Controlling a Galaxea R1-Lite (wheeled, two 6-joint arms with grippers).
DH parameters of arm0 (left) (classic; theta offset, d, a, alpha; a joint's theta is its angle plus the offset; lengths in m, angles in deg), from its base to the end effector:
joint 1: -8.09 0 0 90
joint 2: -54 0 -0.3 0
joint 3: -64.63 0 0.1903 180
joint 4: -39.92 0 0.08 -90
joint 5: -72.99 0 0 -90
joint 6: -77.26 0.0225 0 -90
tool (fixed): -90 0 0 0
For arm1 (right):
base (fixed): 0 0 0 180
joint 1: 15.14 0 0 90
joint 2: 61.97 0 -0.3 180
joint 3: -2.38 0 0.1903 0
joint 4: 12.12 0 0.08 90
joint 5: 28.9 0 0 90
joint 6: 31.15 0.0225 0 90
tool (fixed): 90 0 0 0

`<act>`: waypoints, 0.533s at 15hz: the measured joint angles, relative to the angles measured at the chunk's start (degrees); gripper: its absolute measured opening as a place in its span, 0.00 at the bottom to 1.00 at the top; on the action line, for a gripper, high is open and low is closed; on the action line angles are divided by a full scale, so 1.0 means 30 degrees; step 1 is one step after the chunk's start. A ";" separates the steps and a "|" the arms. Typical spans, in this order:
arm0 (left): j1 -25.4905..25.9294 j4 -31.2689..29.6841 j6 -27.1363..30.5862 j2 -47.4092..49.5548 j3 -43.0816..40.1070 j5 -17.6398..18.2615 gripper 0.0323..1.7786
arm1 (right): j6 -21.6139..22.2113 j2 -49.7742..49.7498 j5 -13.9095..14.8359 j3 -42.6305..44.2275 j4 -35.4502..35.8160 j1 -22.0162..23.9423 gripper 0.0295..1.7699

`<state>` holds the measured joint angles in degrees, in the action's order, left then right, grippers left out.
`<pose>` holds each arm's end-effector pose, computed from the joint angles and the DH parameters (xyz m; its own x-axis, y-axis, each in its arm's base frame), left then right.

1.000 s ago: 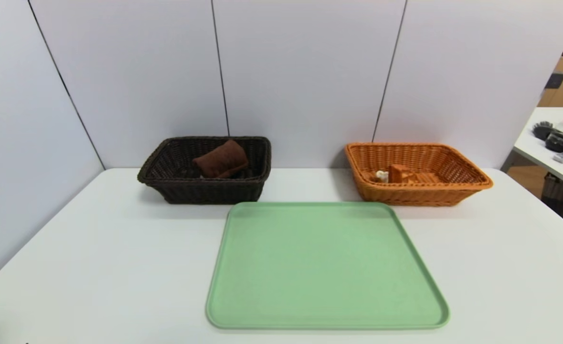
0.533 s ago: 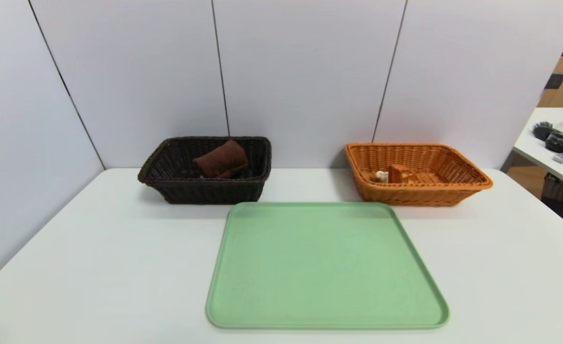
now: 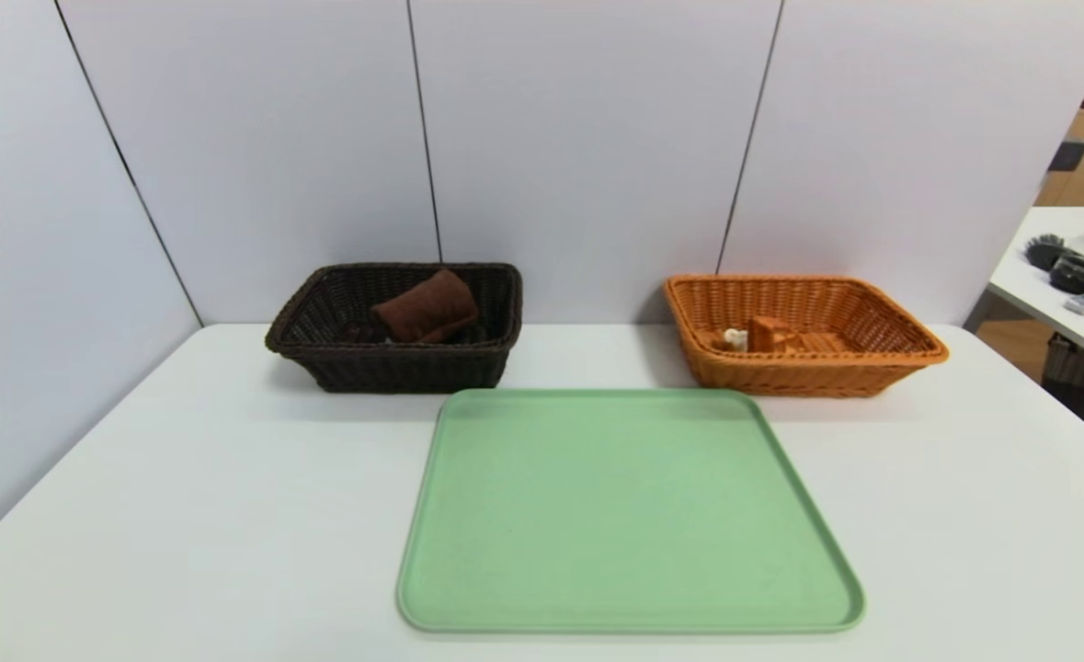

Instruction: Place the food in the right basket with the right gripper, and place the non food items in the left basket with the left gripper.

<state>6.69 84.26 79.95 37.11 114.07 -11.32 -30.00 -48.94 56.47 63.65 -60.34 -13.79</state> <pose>-0.0265 -0.0016 0.1686 0.9714 -0.1229 -0.2033 0.1308 0.9911 0.0257 -0.0630 0.0033 0.2096 0.9984 0.0572 0.0003 -0.0572 0.9982 0.0200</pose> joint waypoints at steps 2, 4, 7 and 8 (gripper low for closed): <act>0.0045 0.0000 0.0008 0.0321 -0.0252 0.0028 0.95 | -0.0037 -0.0183 0.0004 -0.0057 -0.0276 -0.0053 0.96; 0.0085 -0.0016 -0.0020 0.0634 -0.0459 0.0057 0.95 | -0.0061 -0.0496 -0.0024 -0.0065 -0.0764 -0.0110 0.96; 0.0118 -0.0028 0.0020 0.1117 -0.0573 0.0065 0.95 | -0.0069 -0.1048 -0.0024 -0.0041 -0.0679 -0.0228 0.96; 0.0130 -0.0037 0.0020 0.1349 -0.0675 0.0069 0.95 | -0.0073 -0.1276 -0.0033 -0.0179 -0.0589 -0.0248 0.96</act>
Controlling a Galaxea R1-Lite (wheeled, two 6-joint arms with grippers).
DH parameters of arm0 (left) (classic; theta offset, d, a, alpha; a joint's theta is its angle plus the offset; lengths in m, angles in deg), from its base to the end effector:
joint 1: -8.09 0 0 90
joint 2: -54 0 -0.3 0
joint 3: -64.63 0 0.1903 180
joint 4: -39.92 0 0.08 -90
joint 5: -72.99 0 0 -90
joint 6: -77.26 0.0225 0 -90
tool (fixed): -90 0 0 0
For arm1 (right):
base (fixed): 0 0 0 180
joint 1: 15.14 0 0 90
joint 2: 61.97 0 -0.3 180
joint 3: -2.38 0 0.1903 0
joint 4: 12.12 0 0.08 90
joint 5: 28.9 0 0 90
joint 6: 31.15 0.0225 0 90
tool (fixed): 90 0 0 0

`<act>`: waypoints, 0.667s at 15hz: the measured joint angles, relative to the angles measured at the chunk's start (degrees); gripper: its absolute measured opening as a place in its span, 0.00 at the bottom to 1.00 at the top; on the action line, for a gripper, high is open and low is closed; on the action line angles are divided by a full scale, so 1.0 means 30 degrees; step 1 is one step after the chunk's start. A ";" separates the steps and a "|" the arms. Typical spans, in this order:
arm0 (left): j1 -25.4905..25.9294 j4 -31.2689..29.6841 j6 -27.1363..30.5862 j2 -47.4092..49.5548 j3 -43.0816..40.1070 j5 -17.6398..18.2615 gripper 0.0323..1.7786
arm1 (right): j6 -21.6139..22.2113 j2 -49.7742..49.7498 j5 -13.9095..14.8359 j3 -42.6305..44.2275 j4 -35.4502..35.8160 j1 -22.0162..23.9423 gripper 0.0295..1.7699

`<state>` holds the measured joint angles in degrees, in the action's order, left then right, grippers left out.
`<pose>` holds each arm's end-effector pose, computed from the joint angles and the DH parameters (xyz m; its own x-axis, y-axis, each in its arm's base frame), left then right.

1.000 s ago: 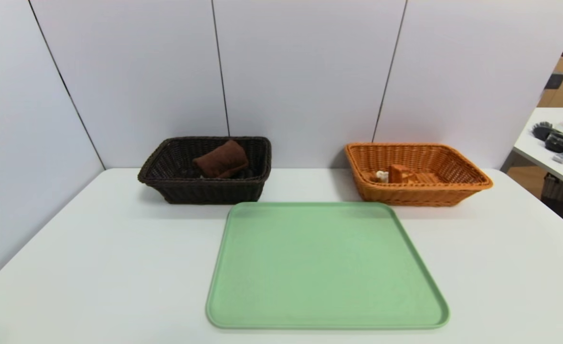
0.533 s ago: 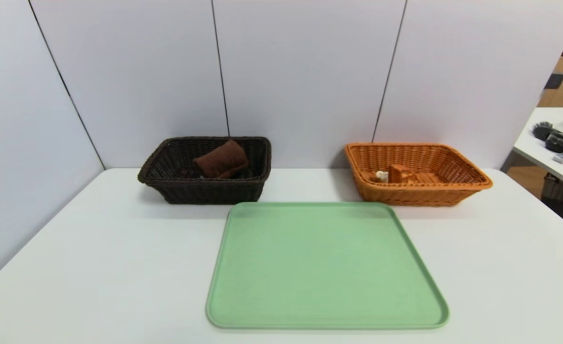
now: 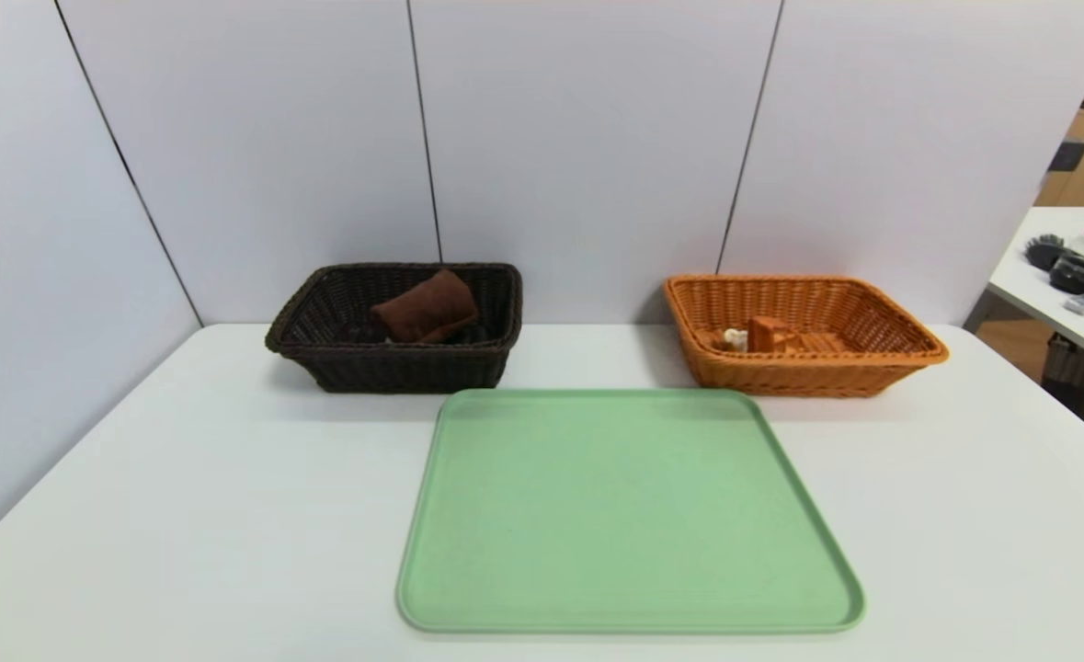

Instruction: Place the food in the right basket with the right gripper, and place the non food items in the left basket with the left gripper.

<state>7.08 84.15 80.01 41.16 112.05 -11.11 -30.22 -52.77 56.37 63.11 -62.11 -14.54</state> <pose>-0.0349 -0.0017 0.1575 0.9787 -0.1201 -0.1667 0.1268 0.9915 0.0301 -0.0753 0.0026 0.1997 0.9970 0.0720 0.0268 -0.0724 0.9973 0.0140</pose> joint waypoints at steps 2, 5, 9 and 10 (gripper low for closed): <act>0.0037 -0.0191 0.0008 0.0504 -0.0585 -0.0033 0.95 | -0.0028 -0.0467 0.0008 -0.0447 0.0085 -0.0045 0.96; 0.0045 -0.1991 0.0000 0.1284 -0.2158 0.0081 0.95 | -0.0024 -0.1142 0.0102 -0.1723 0.1288 -0.0073 0.96; 0.0057 -0.4263 -0.0049 0.2280 -0.4039 0.0512 0.95 | -0.0053 -0.1930 0.0175 -0.4096 0.4311 -0.0102 0.96; 0.0073 -0.4738 -0.0073 0.2499 -0.4511 0.0549 0.95 | -0.0061 -0.2076 0.0199 -0.4645 0.4933 -0.0102 0.96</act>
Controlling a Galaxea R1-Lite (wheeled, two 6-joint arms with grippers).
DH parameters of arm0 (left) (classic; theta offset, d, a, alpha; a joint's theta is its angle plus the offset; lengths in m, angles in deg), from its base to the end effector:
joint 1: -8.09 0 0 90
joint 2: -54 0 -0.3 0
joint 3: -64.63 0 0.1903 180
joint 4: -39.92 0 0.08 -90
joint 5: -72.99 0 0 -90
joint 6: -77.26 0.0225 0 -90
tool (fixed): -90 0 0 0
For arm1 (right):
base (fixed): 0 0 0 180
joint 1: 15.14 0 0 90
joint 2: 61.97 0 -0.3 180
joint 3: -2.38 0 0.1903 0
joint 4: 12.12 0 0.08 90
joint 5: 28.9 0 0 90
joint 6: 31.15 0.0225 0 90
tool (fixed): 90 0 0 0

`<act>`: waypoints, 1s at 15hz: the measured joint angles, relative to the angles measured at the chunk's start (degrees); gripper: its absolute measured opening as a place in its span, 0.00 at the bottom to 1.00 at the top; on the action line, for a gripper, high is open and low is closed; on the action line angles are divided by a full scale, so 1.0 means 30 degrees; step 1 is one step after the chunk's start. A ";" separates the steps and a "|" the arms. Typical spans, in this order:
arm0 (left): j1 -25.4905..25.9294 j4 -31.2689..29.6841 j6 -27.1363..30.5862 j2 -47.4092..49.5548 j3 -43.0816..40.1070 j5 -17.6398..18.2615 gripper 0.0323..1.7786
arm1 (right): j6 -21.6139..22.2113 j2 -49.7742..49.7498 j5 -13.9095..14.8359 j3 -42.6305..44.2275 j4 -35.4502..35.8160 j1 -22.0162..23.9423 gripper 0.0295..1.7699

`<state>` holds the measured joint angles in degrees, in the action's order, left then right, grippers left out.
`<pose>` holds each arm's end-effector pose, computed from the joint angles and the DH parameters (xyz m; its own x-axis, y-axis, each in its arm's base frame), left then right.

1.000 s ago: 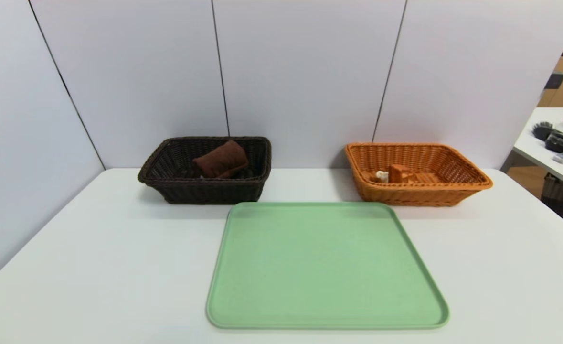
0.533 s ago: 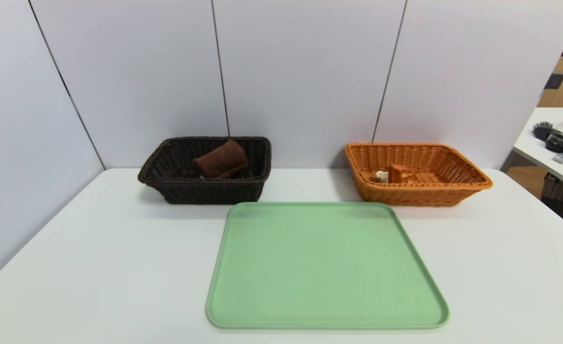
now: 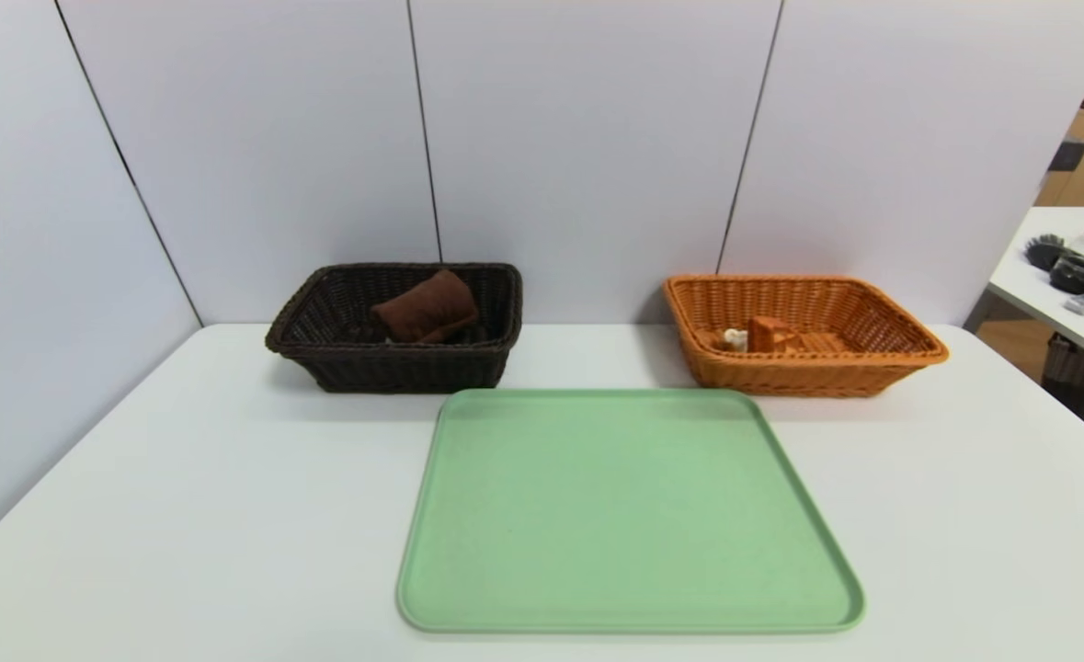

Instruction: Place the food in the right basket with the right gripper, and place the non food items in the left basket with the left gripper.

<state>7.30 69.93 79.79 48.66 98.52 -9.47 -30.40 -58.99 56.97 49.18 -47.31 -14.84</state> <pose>-0.0293 -0.0025 0.1163 0.9891 -0.1449 -0.0253 0.1458 0.9885 0.0408 -0.0610 0.0019 0.1627 0.9865 0.0669 0.1497 -0.0679 0.9977 0.0021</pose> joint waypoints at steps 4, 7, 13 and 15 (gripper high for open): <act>0.0183 -0.1564 -0.0049 0.0796 -0.1609 0.0020 0.95 | -0.0028 -0.0349 0.0012 -0.2393 0.2467 -0.0016 0.96; 0.0203 -0.1646 -0.0085 0.1357 -0.2259 0.0045 0.95 | -0.0232 -0.0784 0.0012 -0.3897 0.2979 -0.0016 0.96; 0.0195 -0.1658 -0.1028 0.1764 -0.2580 -0.0008 0.95 | -0.0475 -0.0992 0.0646 -0.6542 0.4986 -0.0008 0.96; 0.0203 -0.1654 -0.1130 0.1780 -0.2593 -0.0008 0.95 | -0.0780 -0.0992 0.1158 -0.7030 0.5035 -0.0008 0.96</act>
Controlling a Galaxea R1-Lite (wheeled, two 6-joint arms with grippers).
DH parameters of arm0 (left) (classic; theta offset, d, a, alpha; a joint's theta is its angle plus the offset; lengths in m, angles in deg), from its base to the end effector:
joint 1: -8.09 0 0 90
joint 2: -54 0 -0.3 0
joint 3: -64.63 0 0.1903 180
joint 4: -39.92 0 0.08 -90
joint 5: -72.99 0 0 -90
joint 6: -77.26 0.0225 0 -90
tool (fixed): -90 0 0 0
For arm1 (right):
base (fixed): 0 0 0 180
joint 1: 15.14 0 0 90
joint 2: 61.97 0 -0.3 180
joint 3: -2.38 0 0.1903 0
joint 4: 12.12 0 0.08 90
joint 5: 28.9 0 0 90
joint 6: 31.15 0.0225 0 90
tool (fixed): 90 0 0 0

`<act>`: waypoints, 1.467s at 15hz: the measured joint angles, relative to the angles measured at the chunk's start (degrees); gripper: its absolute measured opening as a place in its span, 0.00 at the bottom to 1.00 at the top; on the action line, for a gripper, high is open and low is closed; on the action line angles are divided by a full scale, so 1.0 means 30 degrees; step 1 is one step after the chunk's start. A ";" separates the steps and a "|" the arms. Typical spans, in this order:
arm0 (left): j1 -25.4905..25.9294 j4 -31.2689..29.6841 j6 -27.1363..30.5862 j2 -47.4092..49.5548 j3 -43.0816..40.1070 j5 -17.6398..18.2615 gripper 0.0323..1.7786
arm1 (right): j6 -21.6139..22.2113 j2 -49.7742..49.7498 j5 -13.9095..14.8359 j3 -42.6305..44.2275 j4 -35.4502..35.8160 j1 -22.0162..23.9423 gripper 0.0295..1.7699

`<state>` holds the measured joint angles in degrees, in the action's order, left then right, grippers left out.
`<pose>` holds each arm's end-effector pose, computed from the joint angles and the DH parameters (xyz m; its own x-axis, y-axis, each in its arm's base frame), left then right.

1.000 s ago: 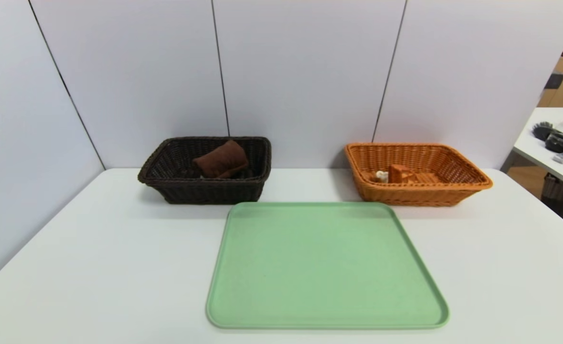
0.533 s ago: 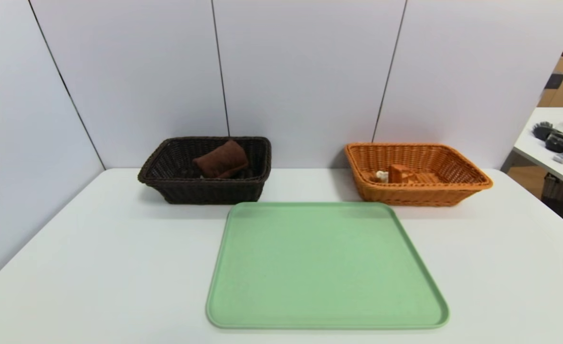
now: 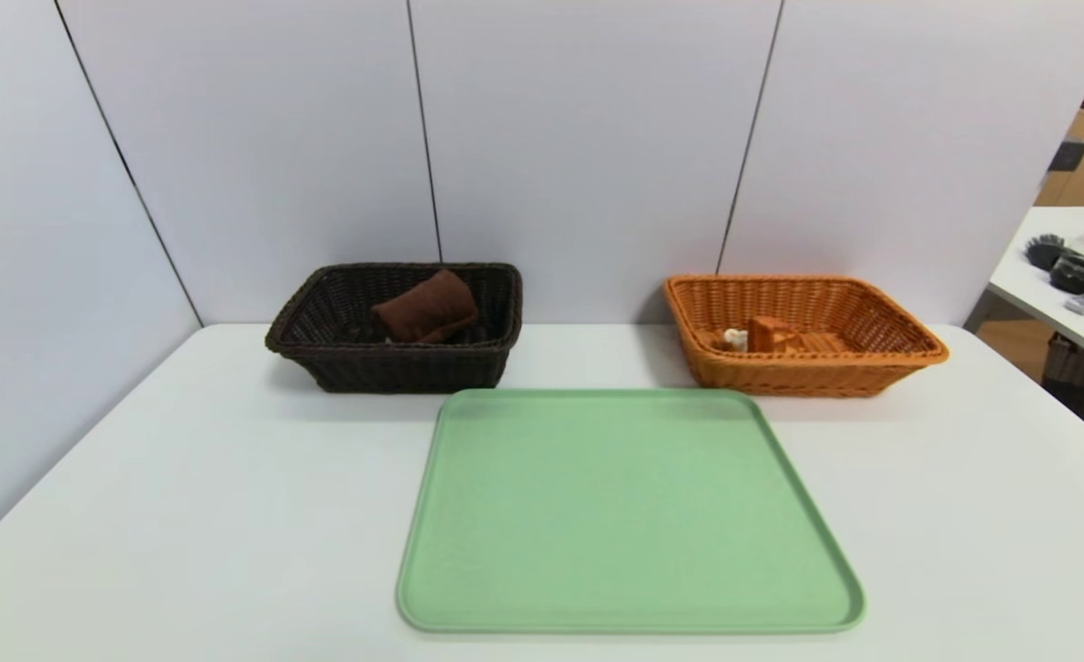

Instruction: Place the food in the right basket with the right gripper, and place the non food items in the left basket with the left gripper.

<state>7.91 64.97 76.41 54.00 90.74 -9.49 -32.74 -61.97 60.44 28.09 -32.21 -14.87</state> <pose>-0.0268 -0.0029 0.0856 0.9908 -0.1340 0.0183 0.1342 0.9909 -0.0124 -0.0265 0.0004 0.0926 0.9952 0.0068 0.0979 -0.0040 0.9996 -0.0287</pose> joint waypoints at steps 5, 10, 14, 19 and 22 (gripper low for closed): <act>-0.0008 0.0264 -0.0532 0.0000 -0.0008 -0.0276 0.95 | -0.0431 -0.0008 0.0102 -0.0683 -0.0813 0.0000 0.96; -0.0028 0.0321 -0.1495 0.0000 -0.0008 -0.0435 0.95 | -0.0504 -0.0008 -0.0305 -0.0764 -0.1024 -0.0020 0.96; -0.0020 0.0459 -0.2137 0.0000 -0.0008 -0.0646 0.95 | -0.0374 -0.0008 -0.0110 -0.0780 -0.1012 -0.0028 0.96; -0.0028 0.0394 -0.1304 0.0000 -0.0126 -0.2763 0.95 | -0.0423 -0.0008 -0.0191 -0.0780 -0.1040 -0.0028 0.96; -0.0020 0.0374 -0.1296 0.0000 -0.0179 -0.2771 0.95 | -0.0272 -0.0008 -0.0093 -0.0780 -0.1061 -0.0028 0.96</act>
<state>7.85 66.09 72.52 54.00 90.20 -17.81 -33.56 -61.99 60.16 25.75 -35.39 -14.95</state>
